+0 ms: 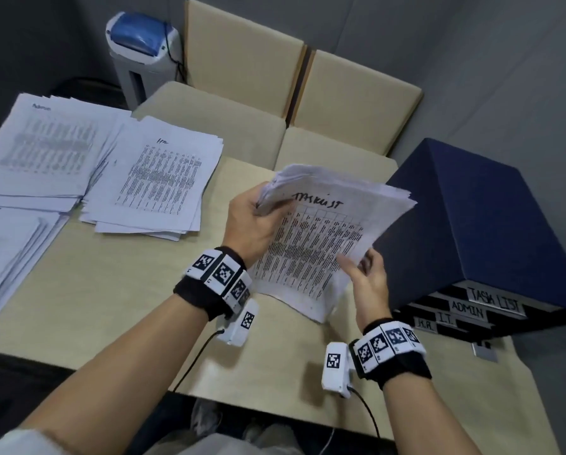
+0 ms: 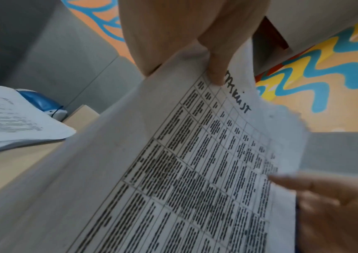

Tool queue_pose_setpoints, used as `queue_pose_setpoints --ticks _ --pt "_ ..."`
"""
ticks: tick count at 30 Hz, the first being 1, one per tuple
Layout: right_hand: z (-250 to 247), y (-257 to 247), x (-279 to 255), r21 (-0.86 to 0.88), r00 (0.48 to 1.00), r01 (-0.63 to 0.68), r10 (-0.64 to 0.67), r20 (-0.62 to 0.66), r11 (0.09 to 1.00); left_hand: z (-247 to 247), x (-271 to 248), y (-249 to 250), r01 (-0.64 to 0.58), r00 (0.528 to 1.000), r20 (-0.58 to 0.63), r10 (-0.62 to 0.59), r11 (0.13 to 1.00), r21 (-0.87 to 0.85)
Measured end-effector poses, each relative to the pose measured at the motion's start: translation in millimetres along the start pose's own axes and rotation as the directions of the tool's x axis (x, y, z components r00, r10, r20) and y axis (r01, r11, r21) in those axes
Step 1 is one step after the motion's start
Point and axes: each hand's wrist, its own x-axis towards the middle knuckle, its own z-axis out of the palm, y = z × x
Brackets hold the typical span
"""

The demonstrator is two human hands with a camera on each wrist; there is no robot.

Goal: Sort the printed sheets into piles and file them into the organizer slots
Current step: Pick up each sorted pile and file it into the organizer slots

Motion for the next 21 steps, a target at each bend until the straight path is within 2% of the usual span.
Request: queue_pose_setpoints --ticks 2,4,6,7,9,10,11,14,15,17,19,21 --pt "-6 19 3 -0.036 0.99 -0.112 0.108 -0.091 0.993 -5 7 6 0.059 0.997 -0.043 -0.065 0.988 -0.144" --pt "-11 37 0 0.07 0.957 -0.259 0.266 -0.119 0.963 -17 18 10 0.091 0.985 -0.107 -0.133 0.941 -0.327" --pt "-10 44 -4 0.278 0.912 -0.399 0.41 0.022 0.874 -33 27 6 0.131 0.966 -0.124 -0.227 0.842 -0.523" --pt "-9 44 -2 0.356 0.895 -0.442 0.43 0.118 0.823 -39 29 3 0.162 0.961 -0.087 -0.261 0.792 -0.588" --pt "-6 33 7 0.455 0.897 -0.442 0.364 0.252 0.773 -47 25 -7 0.236 0.964 0.056 -0.259 0.741 -0.629" --pt "-6 27 13 0.491 0.914 -0.403 0.314 0.256 0.772 -50 21 -11 0.272 0.959 0.106 -0.263 0.742 -0.613" --pt "-7 20 19 0.506 0.933 -0.357 0.27 0.238 0.785 -56 17 -11 0.287 0.954 0.102 -0.281 0.77 -0.569" --pt "-19 -4 35 0.489 0.977 -0.211 0.169 0.129 0.847 -91 19 -12 0.267 0.944 -0.126 -0.306 0.929 -0.258" --pt "-22 -12 38 0.444 0.986 -0.166 0.14 0.091 0.88 -105 23 -11 0.253 0.951 -0.146 -0.273 0.957 -0.141" --pt "-23 -25 42 0.32 0.996 -0.075 0.055 0.07 0.944 -122 31 -10 0.224 0.972 -0.078 -0.221 0.974 0.023" --pt "-17 -37 40 0.265 0.992 0.003 -0.037 0.122 0.964 -118 36 -9 0.219 0.976 -0.004 -0.219 0.971 0.092" --pt "-10 -36 39 0.218 0.988 0.049 -0.079 0.131 0.975 -109 37 -17 0.243 0.97 -0.03 -0.242 0.964 0.11"
